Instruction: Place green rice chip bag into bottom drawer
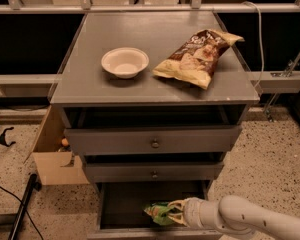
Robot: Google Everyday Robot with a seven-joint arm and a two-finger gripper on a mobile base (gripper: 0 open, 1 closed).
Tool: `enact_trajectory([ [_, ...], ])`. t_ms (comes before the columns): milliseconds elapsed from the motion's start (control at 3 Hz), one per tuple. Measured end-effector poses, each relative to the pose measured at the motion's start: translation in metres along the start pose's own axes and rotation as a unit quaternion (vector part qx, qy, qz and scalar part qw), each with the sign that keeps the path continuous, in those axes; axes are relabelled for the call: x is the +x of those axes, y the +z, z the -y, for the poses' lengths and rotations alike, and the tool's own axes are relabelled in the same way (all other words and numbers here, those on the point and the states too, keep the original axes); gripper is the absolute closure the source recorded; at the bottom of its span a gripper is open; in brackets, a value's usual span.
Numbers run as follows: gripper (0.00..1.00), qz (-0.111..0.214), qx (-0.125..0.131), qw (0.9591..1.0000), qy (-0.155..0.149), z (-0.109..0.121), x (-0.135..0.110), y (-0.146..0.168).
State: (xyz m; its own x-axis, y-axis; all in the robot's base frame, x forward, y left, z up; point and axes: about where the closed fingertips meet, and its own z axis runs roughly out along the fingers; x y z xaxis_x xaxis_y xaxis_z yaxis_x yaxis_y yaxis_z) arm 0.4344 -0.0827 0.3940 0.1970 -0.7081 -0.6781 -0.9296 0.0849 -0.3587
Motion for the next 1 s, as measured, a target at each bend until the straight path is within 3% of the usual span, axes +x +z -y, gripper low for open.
enact_trajectory([
  [333, 1.0, 0.005, 0.04, 0.9979, -0.05, 0.005, 0.023, 0.027],
  [667, 1.0, -0.019, 0.089, 0.9911, -0.097, 0.009, 0.039, 0.041],
  [1000, 1.0, -0.024, 0.093, 0.9905, -0.099, 0.011, 0.041, 0.042],
])
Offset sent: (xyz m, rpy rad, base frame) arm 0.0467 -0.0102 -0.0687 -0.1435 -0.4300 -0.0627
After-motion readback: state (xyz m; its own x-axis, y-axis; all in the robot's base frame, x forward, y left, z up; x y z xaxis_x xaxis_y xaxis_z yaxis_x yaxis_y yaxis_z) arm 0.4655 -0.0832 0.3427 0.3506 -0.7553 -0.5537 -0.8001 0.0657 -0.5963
